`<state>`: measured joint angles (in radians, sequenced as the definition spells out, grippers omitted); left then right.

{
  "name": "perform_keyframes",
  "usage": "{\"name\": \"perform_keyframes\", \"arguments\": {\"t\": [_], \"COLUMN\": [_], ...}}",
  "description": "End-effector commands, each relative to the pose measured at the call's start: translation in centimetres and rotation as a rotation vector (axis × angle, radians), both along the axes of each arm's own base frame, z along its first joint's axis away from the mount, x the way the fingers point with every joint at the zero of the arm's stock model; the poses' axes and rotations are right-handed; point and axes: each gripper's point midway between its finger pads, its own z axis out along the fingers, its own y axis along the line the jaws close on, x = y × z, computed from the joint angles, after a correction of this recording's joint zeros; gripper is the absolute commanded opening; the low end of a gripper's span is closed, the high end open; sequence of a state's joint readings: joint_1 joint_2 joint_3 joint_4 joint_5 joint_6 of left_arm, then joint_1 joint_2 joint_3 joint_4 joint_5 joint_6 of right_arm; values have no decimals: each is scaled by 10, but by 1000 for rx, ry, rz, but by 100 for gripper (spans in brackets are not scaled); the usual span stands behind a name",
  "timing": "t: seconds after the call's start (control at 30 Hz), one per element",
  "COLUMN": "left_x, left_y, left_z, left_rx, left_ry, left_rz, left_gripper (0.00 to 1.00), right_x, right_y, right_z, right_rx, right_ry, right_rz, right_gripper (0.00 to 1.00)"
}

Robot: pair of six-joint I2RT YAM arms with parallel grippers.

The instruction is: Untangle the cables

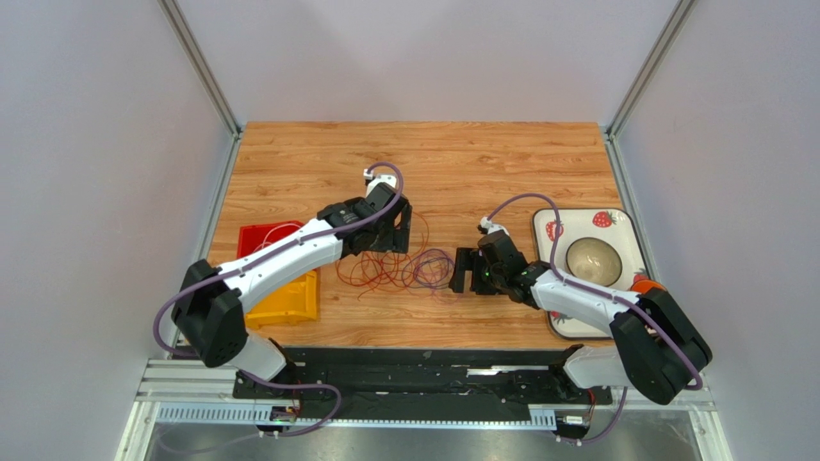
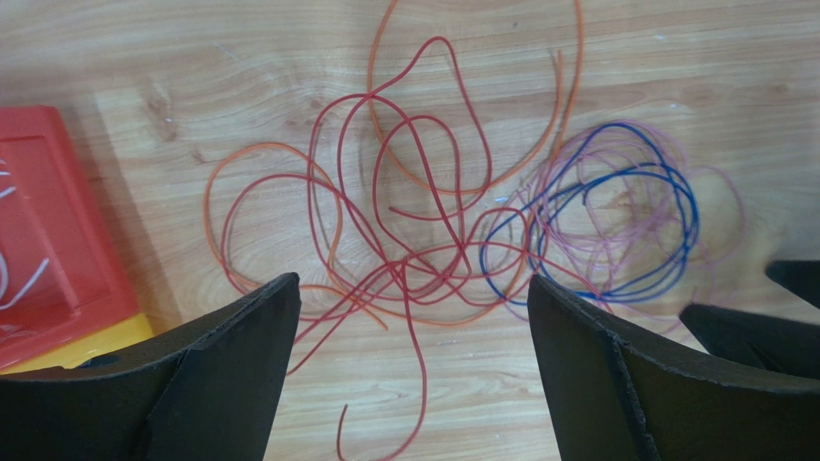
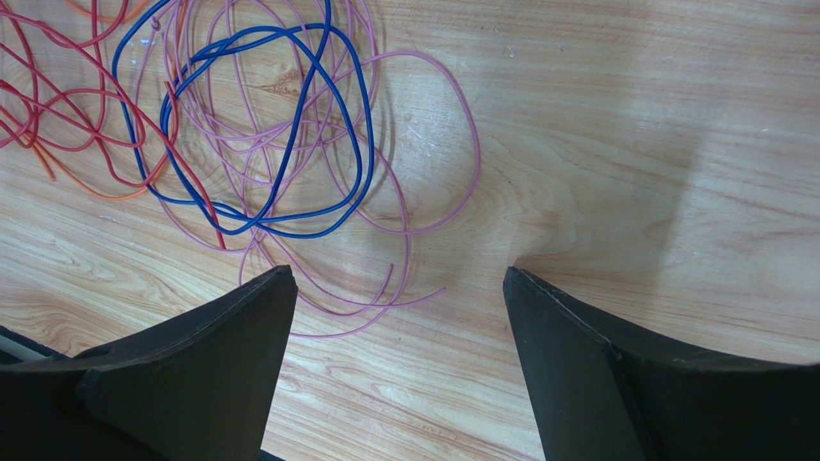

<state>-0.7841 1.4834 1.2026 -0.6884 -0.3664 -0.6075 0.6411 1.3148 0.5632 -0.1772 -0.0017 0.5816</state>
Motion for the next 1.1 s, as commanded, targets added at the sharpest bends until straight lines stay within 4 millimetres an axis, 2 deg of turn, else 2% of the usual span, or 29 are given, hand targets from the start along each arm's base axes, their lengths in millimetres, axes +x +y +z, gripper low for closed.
{"name": "perform_keyframes", "arguments": {"t": [0.0, 0.27, 0.47, 0.63, 0.8, 0.83, 0.9, 0.93, 1.0, 1.03, 1.07], "left_x": [9, 21, 23, 24, 26, 27, 28, 28, 29, 29, 29], "left_y": [-14, -10, -15, -16, -17, -15, -14, -13, -12, -12, -11], "left_z": [-35, -85, -107, -117, -118, -117, -115, -114, -111, -110, -110], "left_rx": [-32, 7, 18, 11, 9, 15, 20, 27, 34, 37, 40], "left_ry": [61, 148, 191, 207, 205, 204, 198, 195, 189, 188, 190], "left_rz": [20, 83, 84, 90, 88, 93, 95, 94, 101, 98, 101], "left_gripper": [96, 96, 96, 87, 62, 50, 43, 33, 23, 12, 7], "right_x": [-3, -3, -3, -3, -3, -3, -3, -3, -2, -3, -2], "right_y": [0, 1, 3, 3, 5, 5, 5, 5, 5, 5, 5], "right_z": [-5, -6, -8, -9, -9, -10, -11, -11, -11, -12, -12], "right_rx": [-11, -12, -12, -15, -16, -19, -20, -21, -23, -24, -25], "right_ry": [21, 26, 34, 42, 44, 48, 50, 50, 52, 57, 57], "right_rz": [17, 21, 28, 30, 36, 36, 36, 37, 37, 37, 38], "right_gripper": [88, 88, 88, 87, 88, 87, 87, 87, 87, 87, 86]}}
